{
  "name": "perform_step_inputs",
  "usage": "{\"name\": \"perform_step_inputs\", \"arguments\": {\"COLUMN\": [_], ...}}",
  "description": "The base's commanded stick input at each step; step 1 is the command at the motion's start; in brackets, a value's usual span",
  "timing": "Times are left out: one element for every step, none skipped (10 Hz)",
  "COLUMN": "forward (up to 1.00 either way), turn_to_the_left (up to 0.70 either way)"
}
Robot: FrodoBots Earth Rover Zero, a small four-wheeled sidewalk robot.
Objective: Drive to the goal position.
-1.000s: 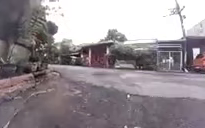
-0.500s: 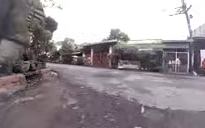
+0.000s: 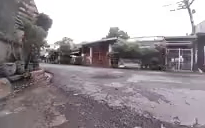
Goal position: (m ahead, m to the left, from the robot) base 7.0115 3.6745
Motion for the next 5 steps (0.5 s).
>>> {"name": "perform_step_inputs", "arguments": {"forward": [1.00, 1.00, 1.00, 1.00, 1.00], "turn_to_the_left": [0.31, 0.00, 0.00, 0.00, 0.00]}}
